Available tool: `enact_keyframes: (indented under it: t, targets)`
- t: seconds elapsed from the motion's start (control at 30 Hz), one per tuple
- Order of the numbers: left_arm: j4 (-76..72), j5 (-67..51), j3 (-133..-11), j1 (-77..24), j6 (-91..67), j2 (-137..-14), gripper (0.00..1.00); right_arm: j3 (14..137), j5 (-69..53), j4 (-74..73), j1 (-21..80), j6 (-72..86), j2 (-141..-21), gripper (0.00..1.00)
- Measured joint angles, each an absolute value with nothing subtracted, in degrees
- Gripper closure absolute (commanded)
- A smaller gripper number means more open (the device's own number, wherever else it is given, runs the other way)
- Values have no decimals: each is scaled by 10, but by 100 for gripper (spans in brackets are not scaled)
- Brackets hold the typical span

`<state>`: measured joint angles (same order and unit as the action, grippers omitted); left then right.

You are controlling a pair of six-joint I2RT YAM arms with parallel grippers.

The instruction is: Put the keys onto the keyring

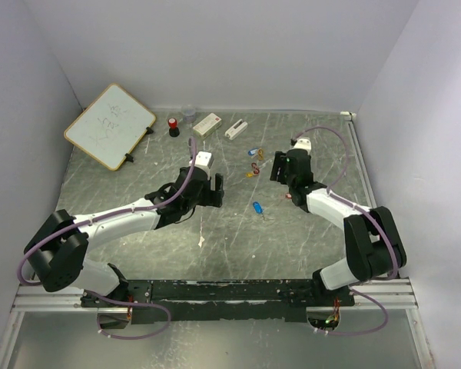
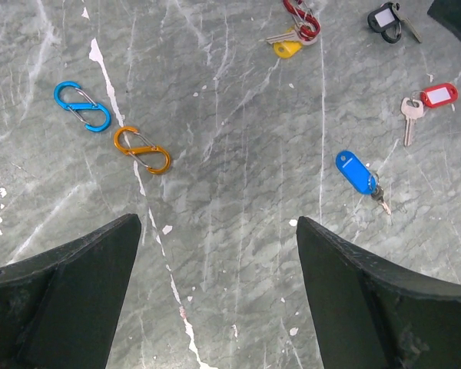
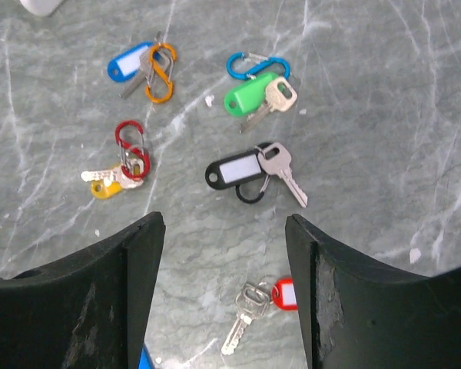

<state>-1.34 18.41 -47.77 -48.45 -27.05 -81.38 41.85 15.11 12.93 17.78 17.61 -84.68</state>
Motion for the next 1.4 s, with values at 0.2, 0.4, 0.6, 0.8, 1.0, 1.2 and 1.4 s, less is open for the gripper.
enact_keyframes:
  t: [0.2,0.4,0.6,0.8,1.0,1.2,1.4]
  targets:
    - [-12,187,-478,-484,-270,-815,7,419,150,64,180,192,-845,42]
    - [-11,189,-478,-485,-271,-815,8,419,147,35,180,196,-846,43]
    - [-11,189,-478,-484,-271,-815,8,419,141,26,179,196,-882,47]
    - [-11,189,-478,-484,-270,-815,8,419,128,22,173,197,-906,50]
    - [-10,189,-478,-484,-270,-816,8,419,119,22,169,197,-912,54]
    - [-10,190,-478,-484,-270,-817,7,419,111,22,164,200,-918,60]
    - [-10,191,-478,-484,-270,-817,7,419,104,22,164,203,-918,73]
